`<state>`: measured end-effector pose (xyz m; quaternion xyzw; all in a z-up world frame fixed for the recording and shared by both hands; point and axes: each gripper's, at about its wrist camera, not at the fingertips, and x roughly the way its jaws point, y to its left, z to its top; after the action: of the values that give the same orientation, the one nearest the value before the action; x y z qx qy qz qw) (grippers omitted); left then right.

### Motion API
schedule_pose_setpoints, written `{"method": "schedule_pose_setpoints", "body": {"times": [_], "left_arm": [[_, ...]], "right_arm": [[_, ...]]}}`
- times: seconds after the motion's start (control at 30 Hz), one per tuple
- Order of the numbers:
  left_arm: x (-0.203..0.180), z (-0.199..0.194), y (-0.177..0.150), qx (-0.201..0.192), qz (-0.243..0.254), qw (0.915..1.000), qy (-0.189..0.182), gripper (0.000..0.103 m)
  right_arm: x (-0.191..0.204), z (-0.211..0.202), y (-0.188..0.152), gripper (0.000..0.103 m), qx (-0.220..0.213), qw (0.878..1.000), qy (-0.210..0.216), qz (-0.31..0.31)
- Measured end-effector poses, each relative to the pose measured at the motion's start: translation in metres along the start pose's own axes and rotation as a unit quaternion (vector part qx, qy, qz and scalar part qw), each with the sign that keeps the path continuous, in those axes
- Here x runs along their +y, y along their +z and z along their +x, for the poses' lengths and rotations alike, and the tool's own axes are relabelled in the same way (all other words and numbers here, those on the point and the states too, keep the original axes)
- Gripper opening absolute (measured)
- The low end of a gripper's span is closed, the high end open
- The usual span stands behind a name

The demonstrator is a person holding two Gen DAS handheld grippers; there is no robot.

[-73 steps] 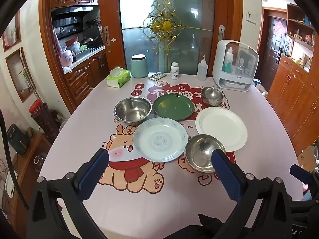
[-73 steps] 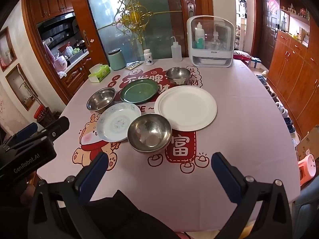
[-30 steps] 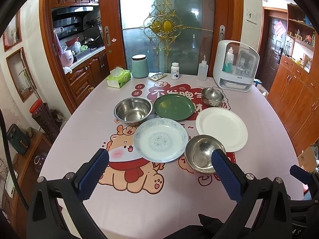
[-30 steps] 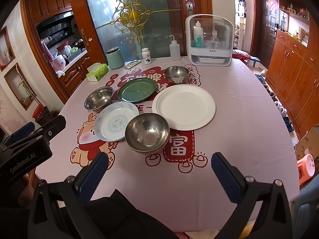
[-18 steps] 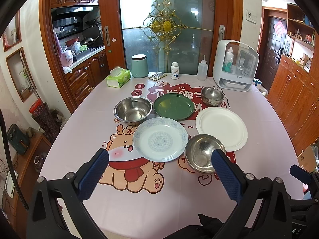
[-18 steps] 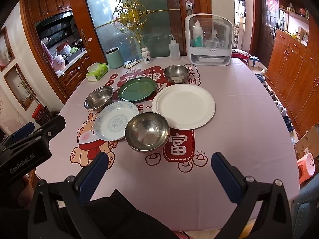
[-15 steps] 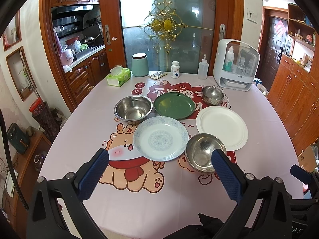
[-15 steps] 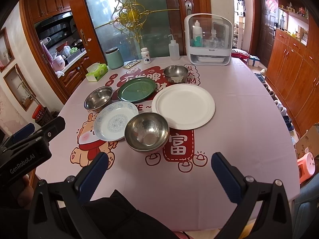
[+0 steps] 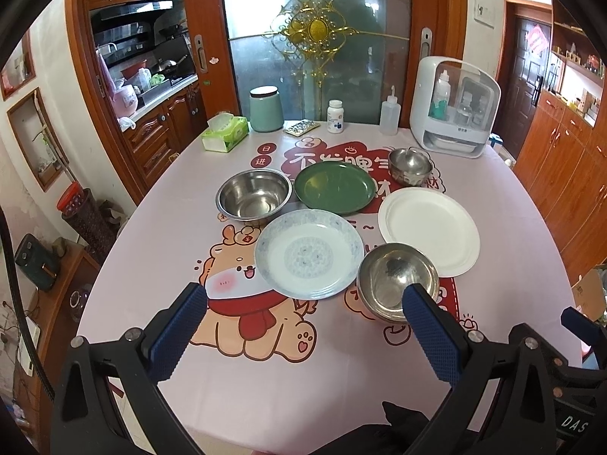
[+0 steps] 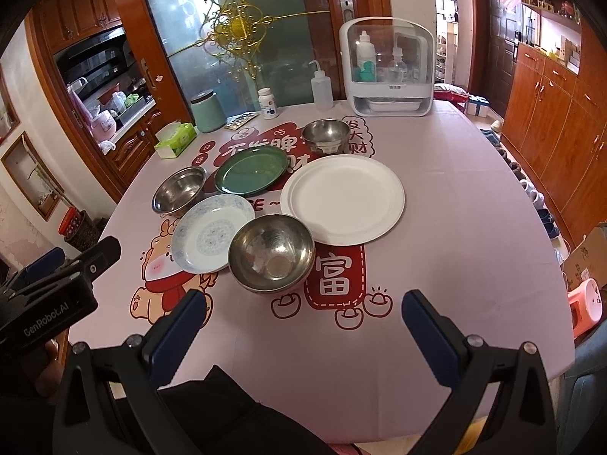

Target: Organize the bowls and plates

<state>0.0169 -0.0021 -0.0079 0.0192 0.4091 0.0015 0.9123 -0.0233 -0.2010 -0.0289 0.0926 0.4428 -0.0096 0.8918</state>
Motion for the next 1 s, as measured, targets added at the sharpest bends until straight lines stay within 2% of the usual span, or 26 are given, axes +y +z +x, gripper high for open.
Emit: {"method": "schedule_pose_setpoints", "body": {"times": [0.3, 0.53, 0.63, 1.0], "left_arm": [[-0.006, 0.020, 0.018, 0.020, 0.013, 0.9991, -0.035, 0.102], [-0.020, 0.050, 0.037, 0.052, 0.030, 0.9966, -0.056, 0.102], [-0.024, 0.062, 0.048, 0.058, 0.025, 0.9949, -0.079, 0.102], [-0.057, 0.095, 0.093, 0.045, 0.064, 0.9922, -0.097, 0.102]], "right_arm": [[-0.023, 0.014, 0.012, 0.103, 0.008, 0.999, -0.013, 0.044], [-0.041, 0.031, 0.022, 0.103, 0.010, 0.996, -0.033, 0.079], [-0.050, 0.038, 0.027, 0.103, 0.009, 0.995, -0.038, 0.091], [-0.085, 0.070, 0.049, 0.103, -0.001, 0.989, -0.044, 0.140]]}}
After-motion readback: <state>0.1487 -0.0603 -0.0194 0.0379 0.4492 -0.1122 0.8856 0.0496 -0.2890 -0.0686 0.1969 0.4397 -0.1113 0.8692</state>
